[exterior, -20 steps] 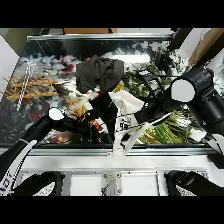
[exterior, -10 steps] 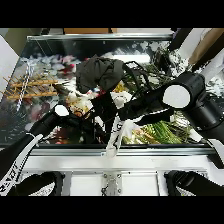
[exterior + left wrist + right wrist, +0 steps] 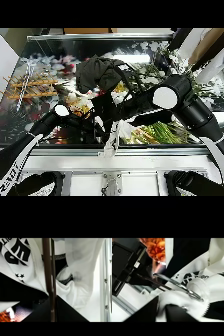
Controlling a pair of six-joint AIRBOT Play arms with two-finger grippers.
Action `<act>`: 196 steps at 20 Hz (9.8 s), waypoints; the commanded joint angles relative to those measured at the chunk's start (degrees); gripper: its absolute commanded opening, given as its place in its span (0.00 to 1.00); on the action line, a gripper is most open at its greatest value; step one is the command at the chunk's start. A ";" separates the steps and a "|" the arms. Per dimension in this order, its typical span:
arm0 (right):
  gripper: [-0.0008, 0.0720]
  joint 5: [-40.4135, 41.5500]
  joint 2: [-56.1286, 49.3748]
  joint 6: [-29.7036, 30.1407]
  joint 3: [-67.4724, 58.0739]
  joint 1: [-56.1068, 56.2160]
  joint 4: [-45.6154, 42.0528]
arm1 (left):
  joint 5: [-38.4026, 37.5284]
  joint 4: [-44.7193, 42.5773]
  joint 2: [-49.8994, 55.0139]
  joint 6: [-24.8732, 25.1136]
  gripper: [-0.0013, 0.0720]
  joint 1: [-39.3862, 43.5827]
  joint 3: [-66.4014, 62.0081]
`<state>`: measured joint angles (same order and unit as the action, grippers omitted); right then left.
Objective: Fold the clothes and pants, and hang the long-sleeved shirts on hangers.
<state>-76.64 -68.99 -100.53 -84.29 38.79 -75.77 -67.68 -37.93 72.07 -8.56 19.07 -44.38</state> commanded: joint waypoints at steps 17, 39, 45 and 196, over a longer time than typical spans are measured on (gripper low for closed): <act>0.86 -16.92 1.49 33.27 -6.16 -22.29 25.44 | 0.11 -0.02 0.02 0.02 0.03 0.02 -0.07; 0.86 -28.44 -5.90 105.66 20.26 -71.06 45.18 | 0.31 0.02 0.02 0.00 0.03 0.02 -0.07; 0.86 -28.37 -14.08 113.96 21.84 -69.68 47.87 | 0.31 0.00 0.02 -0.02 0.03 0.02 -0.07; 0.03 -10.58 6.91 88.11 24.20 -55.28 61.96 | -11.41 -22.77 -8.87 -76.39 0.03 -24.83 -30.71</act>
<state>-89.67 -63.29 -12.05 -60.25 -17.06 -20.05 -77.95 -53.32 63.07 -83.05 -7.88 -75.68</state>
